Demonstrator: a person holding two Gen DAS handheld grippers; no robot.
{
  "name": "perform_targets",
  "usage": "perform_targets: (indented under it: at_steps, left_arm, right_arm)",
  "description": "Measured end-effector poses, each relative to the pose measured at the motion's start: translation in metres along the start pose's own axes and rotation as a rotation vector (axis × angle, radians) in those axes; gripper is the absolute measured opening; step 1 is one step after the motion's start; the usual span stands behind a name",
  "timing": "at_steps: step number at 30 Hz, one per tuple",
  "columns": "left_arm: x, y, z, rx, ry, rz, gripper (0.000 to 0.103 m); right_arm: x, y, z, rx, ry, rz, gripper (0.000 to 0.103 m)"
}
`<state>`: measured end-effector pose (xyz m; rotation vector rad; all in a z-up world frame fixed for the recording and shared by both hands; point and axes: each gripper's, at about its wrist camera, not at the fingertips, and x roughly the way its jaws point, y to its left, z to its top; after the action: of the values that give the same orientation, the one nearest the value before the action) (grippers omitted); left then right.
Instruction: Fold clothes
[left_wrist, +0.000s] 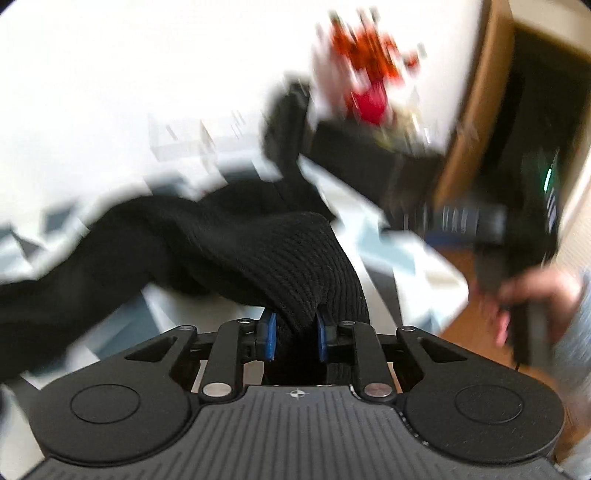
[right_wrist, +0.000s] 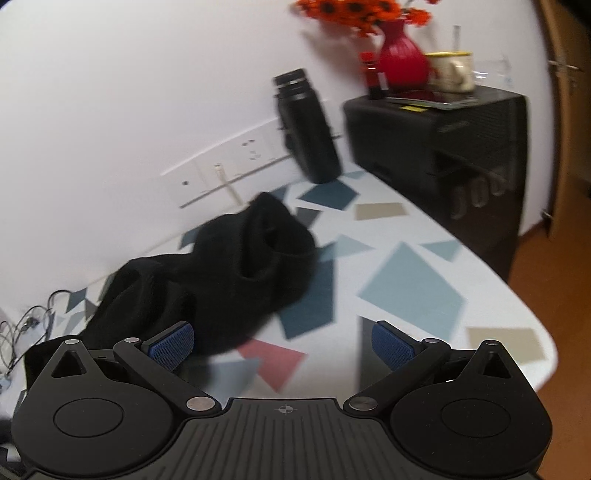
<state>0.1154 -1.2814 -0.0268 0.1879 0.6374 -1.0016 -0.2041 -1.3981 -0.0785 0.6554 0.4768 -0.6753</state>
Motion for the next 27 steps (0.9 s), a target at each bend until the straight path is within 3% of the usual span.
perform_targets:
  at_steps: [3, 6, 11, 16, 19, 23, 27]
  left_arm:
    - [-0.038, 0.035, 0.027, -0.067, -0.121, 0.085, 0.021]
    - [-0.062, 0.074, 0.045, -0.134, -0.187, 0.183, 0.021]
    - [-0.061, 0.128, 0.052, -0.225, -0.204, 0.302, 0.021]
    - [-0.044, 0.18, 0.056, -0.2, -0.197, 0.303, 0.021]
    - [-0.023, 0.219, 0.076, -0.188, -0.189, 0.295, 0.02]
    - [-0.001, 0.271, 0.123, -0.168, -0.281, 0.271, 0.02]
    - [0.021, 0.304, 0.151, -0.133, -0.405, 0.332, 0.022]
  right_arm:
    - [0.01, 0.017, 0.009, 0.006, -0.003, 0.04, 0.102]
    - [0.018, 0.033, 0.016, 0.022, -0.011, 0.065, 0.102]
    - [0.039, 0.052, 0.016, 0.072, 0.002, 0.056, 0.102]
    - [0.067, 0.07, 0.006, 0.133, 0.064, 0.034, 0.102]
    - [0.085, 0.089, 0.009, 0.13, 0.069, -0.004, 0.102]
    - [0.105, 0.118, 0.024, 0.142, 0.027, -0.028, 0.102]
    - [0.122, 0.142, 0.033, 0.146, -0.01, -0.043, 0.102]
